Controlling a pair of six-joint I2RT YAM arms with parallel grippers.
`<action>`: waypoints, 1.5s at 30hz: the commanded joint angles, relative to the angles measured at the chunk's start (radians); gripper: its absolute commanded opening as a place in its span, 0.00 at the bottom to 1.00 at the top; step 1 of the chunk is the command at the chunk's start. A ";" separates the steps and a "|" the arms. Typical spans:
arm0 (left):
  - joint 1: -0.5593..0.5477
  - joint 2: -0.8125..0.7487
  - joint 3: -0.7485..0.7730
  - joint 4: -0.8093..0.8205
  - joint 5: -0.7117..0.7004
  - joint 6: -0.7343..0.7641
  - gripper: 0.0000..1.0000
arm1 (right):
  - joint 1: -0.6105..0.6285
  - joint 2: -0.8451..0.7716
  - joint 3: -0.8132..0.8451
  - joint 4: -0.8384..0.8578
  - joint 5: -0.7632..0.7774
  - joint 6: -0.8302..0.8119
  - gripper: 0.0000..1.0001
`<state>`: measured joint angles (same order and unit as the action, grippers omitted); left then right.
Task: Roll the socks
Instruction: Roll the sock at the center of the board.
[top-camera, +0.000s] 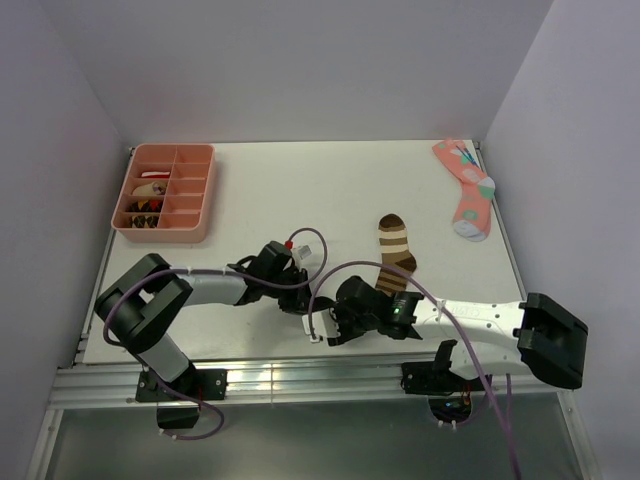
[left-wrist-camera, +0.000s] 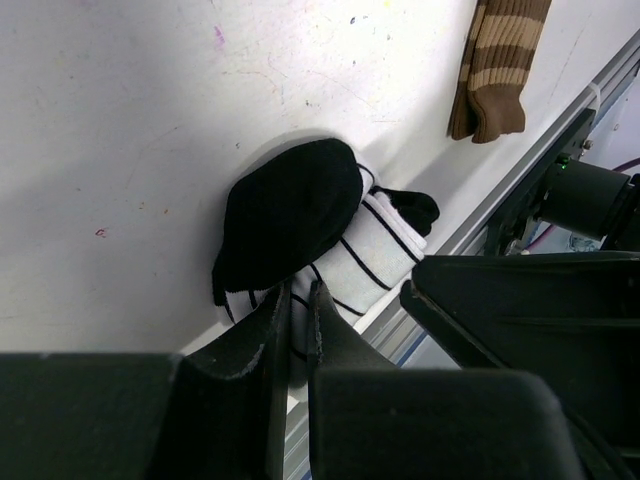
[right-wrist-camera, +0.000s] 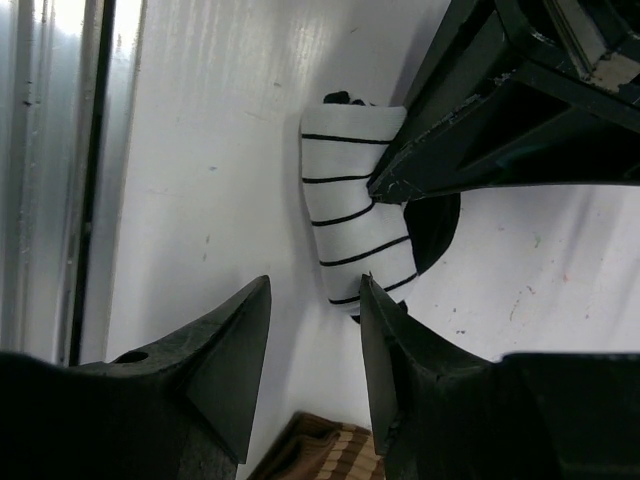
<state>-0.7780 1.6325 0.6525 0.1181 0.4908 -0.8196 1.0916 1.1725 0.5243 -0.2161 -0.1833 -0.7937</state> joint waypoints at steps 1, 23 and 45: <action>0.005 0.036 -0.001 -0.101 -0.026 0.059 0.00 | 0.017 0.025 -0.007 0.092 0.059 -0.027 0.48; 0.022 0.013 -0.028 -0.068 0.009 0.045 0.00 | 0.045 0.148 0.005 0.146 0.116 -0.076 0.51; 0.034 -0.198 -0.109 0.066 -0.167 -0.050 0.30 | 0.002 0.331 0.241 -0.193 -0.031 0.040 0.13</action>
<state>-0.7437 1.5143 0.5575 0.1448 0.4221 -0.8623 1.1046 1.4590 0.7338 -0.2707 -0.1257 -0.7963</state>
